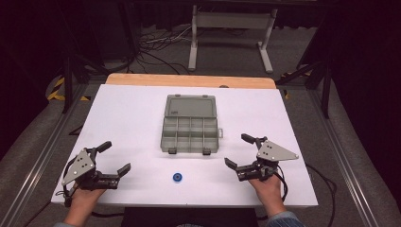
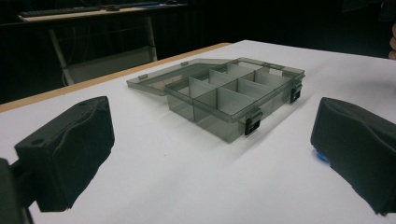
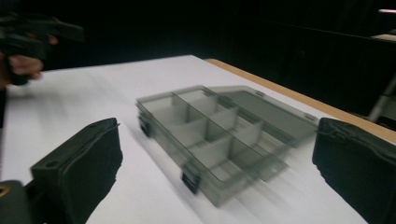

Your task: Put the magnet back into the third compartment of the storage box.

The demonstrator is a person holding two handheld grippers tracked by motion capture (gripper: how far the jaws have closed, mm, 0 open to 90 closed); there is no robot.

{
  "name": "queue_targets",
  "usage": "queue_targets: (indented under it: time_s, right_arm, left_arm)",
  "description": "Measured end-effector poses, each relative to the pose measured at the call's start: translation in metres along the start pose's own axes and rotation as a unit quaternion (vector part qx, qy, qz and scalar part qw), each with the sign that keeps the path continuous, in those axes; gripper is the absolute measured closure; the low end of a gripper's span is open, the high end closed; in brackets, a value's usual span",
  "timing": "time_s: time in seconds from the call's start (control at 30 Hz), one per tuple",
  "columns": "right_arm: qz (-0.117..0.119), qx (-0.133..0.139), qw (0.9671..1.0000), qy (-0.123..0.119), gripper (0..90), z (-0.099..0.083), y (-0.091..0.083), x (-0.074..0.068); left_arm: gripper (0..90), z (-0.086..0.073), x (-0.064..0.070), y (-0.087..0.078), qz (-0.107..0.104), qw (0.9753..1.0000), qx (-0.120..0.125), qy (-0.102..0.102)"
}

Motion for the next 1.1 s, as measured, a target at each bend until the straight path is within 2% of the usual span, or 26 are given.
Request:
queue_targets:
  time_s: [0.07, 0.13, 0.23, 0.47, 0.6, 0.77, 0.83, 1.1]
  right_arm:
    - [0.005, 0.000, 1.0000, 0.002, 3.4, 0.002, 0.002, -0.003]
    - [0.016, -0.005, 0.9998, -0.008, 3.9, 0.005, 0.009, -0.010]
    - [0.027, -0.011, 0.9996, -0.003, 2.6, 0.007, 0.016, -0.017]
    - [0.042, -0.019, 0.9989, -0.011, 1.1, 0.011, 0.031, -0.029]
    - [0.056, -0.015, 0.9983, -0.003, 0.9, 0.013, 0.039, -0.036]
    - [0.059, -0.011, 0.9982, -0.007, 0.0, 0.013, 0.046, -0.039]
    - [0.060, -0.009, 0.9982, -0.001, 0.0, 0.014, 0.049, -0.041]
    - [0.086, -0.021, 0.9961, -0.007, 5.1, 0.014, 0.059, -0.048]
  left_arm:
    - [0.4, 0.000, 0.000, 0.000, 0.000, 1.0000, 0.000, 0.000]
    - [0.4, 0.000, 0.001, 0.000, 0.001, 1.0000, 0.001, 0.000]
    - [0.4, 0.000, 0.001, 0.000, 0.001, 1.0000, 0.000, 0.002]
    - [0.4, 0.000, 0.001, 0.000, 0.001, 1.0000, 0.000, 0.000]
    - [0.4, 0.000, 0.001, 0.000, 0.000, 1.0000, 0.000, 0.001]
    - [0.4, 0.000, 0.001, 0.000, 0.000, 1.0000, 0.000, 0.001]
    - [0.4, 0.000, 0.001, 0.000, 0.000, 1.0000, 0.001, -0.001]
    - [0.4, -0.001, 0.001, 0.000, 0.002, 1.0000, 0.002, -0.002]
Point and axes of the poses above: each handheld gripper's, and its own axes: y roughly forward along the jaws, z roughly out of its top, x roughly to its right, the point moved 5 cm from there along y, roughly forward along the jaws, and after that the axes turned 15 degrees about x, right-handed, at the moved point
